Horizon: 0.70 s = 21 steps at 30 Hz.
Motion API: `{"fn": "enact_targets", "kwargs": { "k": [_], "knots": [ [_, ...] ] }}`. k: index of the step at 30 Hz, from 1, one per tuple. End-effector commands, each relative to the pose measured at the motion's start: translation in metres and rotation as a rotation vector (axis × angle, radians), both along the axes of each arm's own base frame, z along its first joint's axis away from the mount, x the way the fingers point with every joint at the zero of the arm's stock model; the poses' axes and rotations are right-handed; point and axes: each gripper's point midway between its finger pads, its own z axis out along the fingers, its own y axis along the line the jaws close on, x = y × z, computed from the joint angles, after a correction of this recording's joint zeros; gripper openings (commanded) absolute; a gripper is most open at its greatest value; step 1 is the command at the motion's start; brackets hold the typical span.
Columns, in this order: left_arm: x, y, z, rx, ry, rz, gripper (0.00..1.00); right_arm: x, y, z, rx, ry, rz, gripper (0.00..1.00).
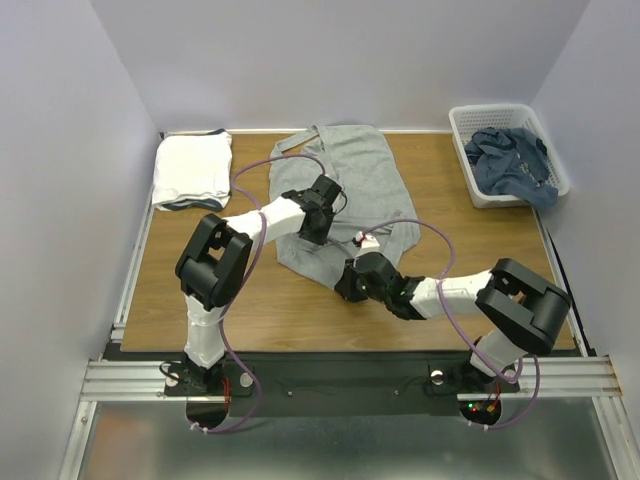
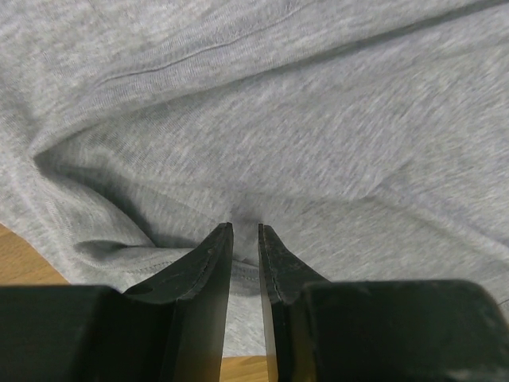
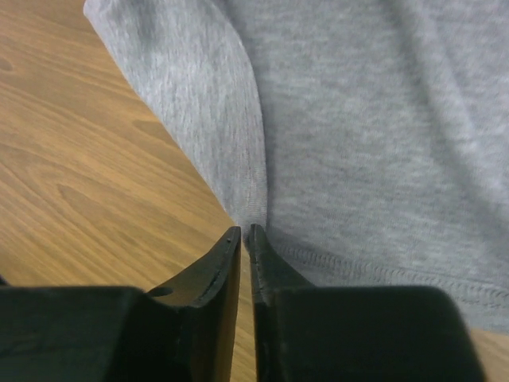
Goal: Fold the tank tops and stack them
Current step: Flatten the tank top out
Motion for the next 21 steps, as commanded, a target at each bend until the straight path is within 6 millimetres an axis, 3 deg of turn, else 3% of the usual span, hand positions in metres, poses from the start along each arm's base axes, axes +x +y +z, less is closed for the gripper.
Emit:
{"fn": "enact_targets", "kwargs": {
  "k": [1, 7, 13, 21],
  "knots": [
    [-0.008, 0.005, 0.003, 0.031, -0.004, -0.021, 0.32, -0.008, 0.018, 0.014, 0.091, -0.030, 0.043, 0.13],
    [-0.009, 0.016, 0.001, 0.086, -0.019, -0.012, 0.33, -0.018, 0.023, 0.011, 0.108, -0.023, 0.074, 0.08],
    [-0.011, 0.012, 0.003, 0.106, -0.033, -0.042, 0.34, -0.028, 0.031, 0.013, 0.121, -0.032, 0.123, 0.08],
    [-0.011, 0.001, 0.006, 0.131, -0.057, -0.099, 0.38, -0.025, 0.021, 0.013, 0.100, -0.046, 0.073, 0.08]
  ]
}}
